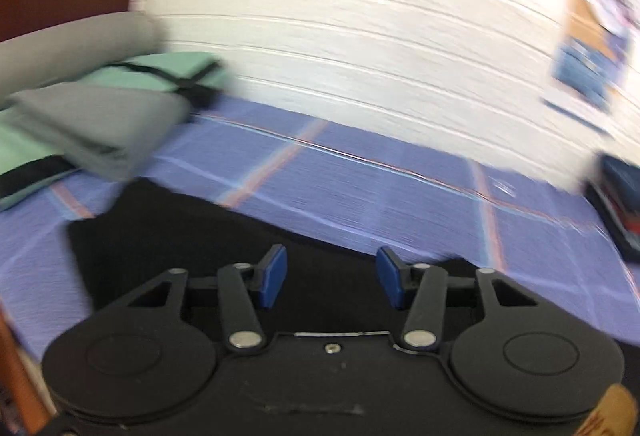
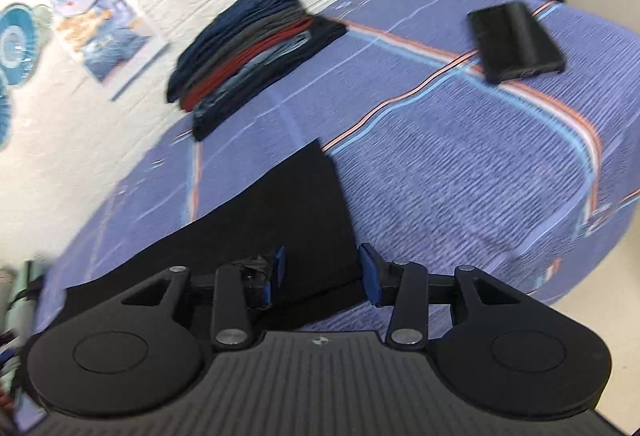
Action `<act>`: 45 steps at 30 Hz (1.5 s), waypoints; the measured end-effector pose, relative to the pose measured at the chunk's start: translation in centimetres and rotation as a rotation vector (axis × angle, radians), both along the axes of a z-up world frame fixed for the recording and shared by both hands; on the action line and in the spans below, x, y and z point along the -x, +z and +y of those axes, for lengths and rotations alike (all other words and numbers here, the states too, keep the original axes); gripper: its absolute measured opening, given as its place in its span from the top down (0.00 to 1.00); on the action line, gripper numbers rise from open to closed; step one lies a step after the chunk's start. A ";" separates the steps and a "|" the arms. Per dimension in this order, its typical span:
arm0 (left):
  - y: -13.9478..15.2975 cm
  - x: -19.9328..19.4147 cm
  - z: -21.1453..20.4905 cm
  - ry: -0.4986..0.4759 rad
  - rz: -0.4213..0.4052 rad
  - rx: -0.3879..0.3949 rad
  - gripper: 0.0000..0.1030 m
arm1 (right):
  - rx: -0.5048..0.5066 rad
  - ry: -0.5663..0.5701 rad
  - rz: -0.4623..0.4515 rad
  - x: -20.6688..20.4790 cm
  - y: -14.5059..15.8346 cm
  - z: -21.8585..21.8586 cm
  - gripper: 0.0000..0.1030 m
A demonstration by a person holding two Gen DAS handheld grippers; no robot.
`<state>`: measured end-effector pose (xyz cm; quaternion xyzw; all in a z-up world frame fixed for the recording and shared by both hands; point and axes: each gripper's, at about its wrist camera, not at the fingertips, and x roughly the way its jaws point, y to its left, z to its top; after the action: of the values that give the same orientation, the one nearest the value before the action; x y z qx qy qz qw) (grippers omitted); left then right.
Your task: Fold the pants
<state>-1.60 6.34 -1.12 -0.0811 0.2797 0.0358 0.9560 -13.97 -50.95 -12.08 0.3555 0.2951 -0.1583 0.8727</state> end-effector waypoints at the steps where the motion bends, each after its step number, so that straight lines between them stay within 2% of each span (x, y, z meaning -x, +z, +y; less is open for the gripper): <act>1: -0.3 -0.2 -1.3 -0.049 0.010 0.000 0.56 | -0.012 0.006 -0.011 0.1 -0.1 -0.2 0.30; 8: -2.2 -0.4 -10.4 -0.347 0.046 -0.048 0.68 | -0.132 -0.008 -0.137 -0.8 -1.7 -2.1 0.31; 12: -3.9 -0.2 -14.1 -0.484 0.090 -0.048 0.70 | -0.137 0.010 -0.152 -1.3 -1.7 -2.2 0.31; 13: -4.3 0.0 -14.9 -0.517 0.100 -0.049 0.73 | -0.131 0.033 -0.145 -1.3 -1.6 -2.1 0.31; 15: -5.1 0.4 -16.6 -0.576 0.121 -0.058 0.76 | -0.112 0.070 -0.133 -1.2 -1.3 -1.5 0.40; 16: -5.5 0.9 -17.5 -0.602 0.131 -0.057 0.77 | -0.097 0.067 -0.123 -1.2 -1.3 -1.3 0.48; 17: -5.7 1.0 -18.0 -0.621 0.139 -0.052 0.77 | -0.087 0.054 -0.112 -1.2 -1.2 -1.2 0.63; 19: -6.0 1.3 -18.7 -0.659 0.145 -0.042 0.77 | -0.092 0.029 -0.102 -1.4 -1.0 -1.2 0.73; 20: -6.1 1.4 -19.1 -0.673 0.145 -0.042 0.77 | -0.089 0.023 -0.115 -1.4 -0.6 -1.0 0.77; 25: -6.9 1.4 -20.4 -0.725 0.169 -0.025 0.77 | -0.018 0.093 -0.236 -3.4 4.1 1.5 0.80; 29: -6.9 1.3 -20.3 -0.744 0.156 -0.016 0.77 | 0.040 0.215 -0.319 -6.4 7.7 4.7 0.80; 33: -5.6 0.3 -17.4 -0.696 0.148 0.059 0.76 | 0.040 0.342 -0.367 -9.8 9.2 8.4 0.80; 39: -3.8 0.3 -9.2 -0.495 0.072 0.120 0.76 | -0.025 0.504 -0.346 -15.2 8.8 14.0 0.80; 43: -4.6 0.4 -4.2 -0.431 0.102 0.217 0.76 | -0.106 0.608 -0.303 -18.5 7.5 17.9 0.80; 45: -5.3 0.6 -2.6 -0.405 0.113 0.237 0.76 | -0.115 0.659 -0.268 -20.0 6.9 20.0 0.80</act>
<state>-2.18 3.73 -6.43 -0.1327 0.3456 -0.1851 0.9103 6.00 -30.96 -5.18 0.3072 0.2852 0.1963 0.8864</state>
